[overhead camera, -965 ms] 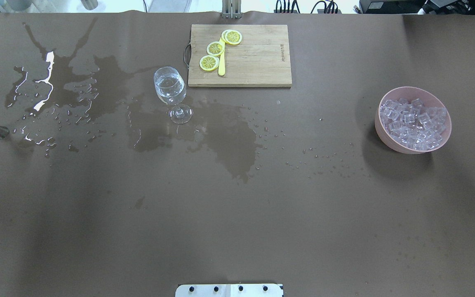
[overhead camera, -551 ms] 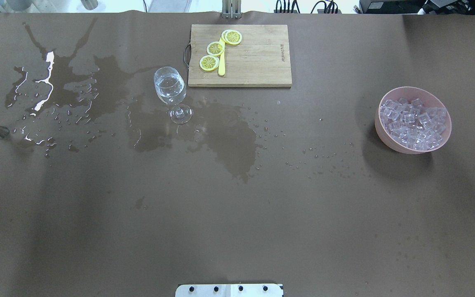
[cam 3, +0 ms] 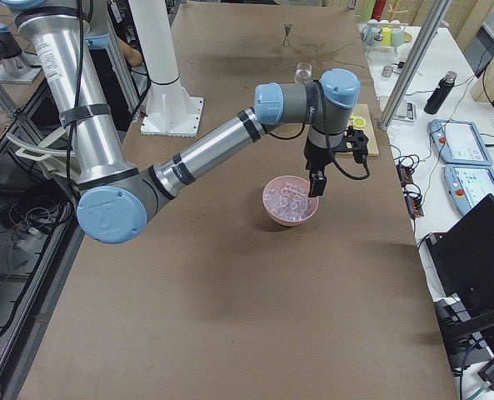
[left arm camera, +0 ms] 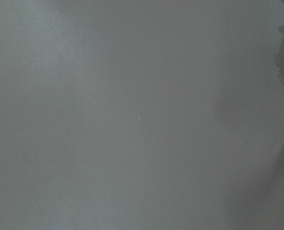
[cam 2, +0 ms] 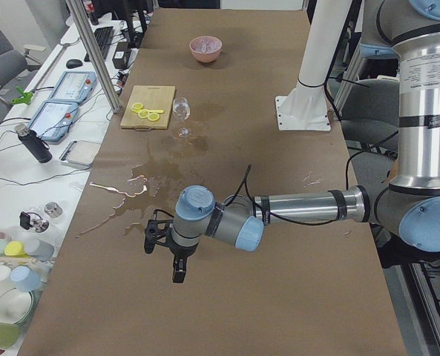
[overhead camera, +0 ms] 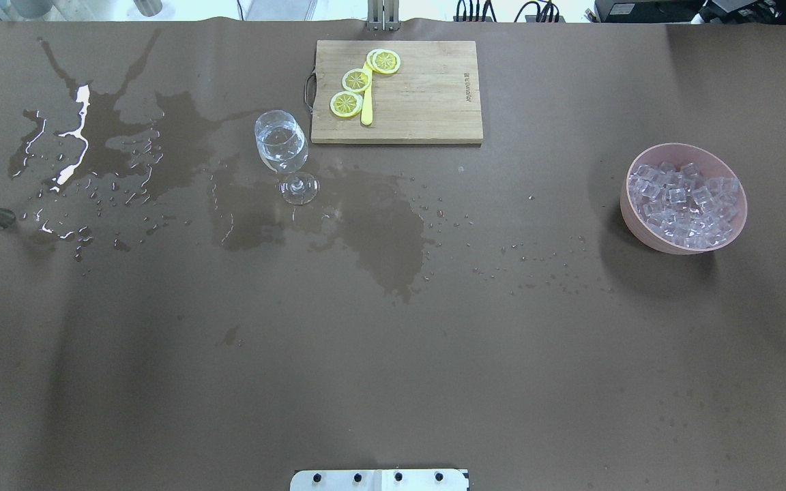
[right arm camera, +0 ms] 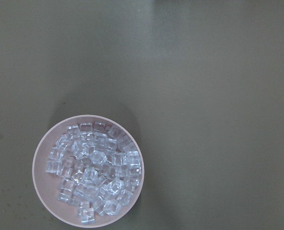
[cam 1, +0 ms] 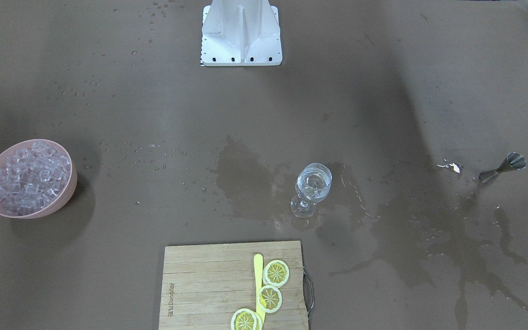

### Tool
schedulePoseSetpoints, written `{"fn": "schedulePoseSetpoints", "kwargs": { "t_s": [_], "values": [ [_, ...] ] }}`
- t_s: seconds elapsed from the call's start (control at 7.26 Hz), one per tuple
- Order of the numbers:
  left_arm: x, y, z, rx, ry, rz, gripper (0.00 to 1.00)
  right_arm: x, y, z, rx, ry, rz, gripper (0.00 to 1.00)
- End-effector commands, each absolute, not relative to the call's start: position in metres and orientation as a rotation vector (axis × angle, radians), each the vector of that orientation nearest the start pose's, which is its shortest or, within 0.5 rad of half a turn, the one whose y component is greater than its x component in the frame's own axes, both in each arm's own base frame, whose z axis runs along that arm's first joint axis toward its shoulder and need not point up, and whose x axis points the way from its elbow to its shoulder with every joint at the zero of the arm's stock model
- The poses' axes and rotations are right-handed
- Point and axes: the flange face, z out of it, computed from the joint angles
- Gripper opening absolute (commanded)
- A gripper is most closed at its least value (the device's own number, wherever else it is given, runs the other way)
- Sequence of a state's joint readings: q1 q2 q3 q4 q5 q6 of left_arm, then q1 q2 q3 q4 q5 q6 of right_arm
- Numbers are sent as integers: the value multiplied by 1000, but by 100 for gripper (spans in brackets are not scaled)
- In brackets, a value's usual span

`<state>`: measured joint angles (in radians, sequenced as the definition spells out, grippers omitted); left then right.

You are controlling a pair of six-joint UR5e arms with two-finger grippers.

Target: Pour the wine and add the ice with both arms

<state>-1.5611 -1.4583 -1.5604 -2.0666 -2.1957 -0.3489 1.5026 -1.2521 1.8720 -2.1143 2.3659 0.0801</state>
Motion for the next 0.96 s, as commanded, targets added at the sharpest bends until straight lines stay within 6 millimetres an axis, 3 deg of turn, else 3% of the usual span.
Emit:
{"fn": "schedulePoseSetpoints", "kwargs": {
  "t_s": [0.0, 0.28, 0.55, 0.83],
  "values": [
    [-70, -436, 676, 326, 720, -290, 99, 14, -566, 387, 2, -796, 16, 100],
    [-64, -426, 659, 359, 800, -420, 98, 6, -559, 400, -8, -796, 5, 100],
    [-62, -386, 660, 410, 857, -473, 98, -32, -567, 382, -15, -761, -21, 100],
    [-50, -364, 658, 473, 898, -479, 98, -119, -565, 382, -89, -758, -52, 100]
  ]
}}
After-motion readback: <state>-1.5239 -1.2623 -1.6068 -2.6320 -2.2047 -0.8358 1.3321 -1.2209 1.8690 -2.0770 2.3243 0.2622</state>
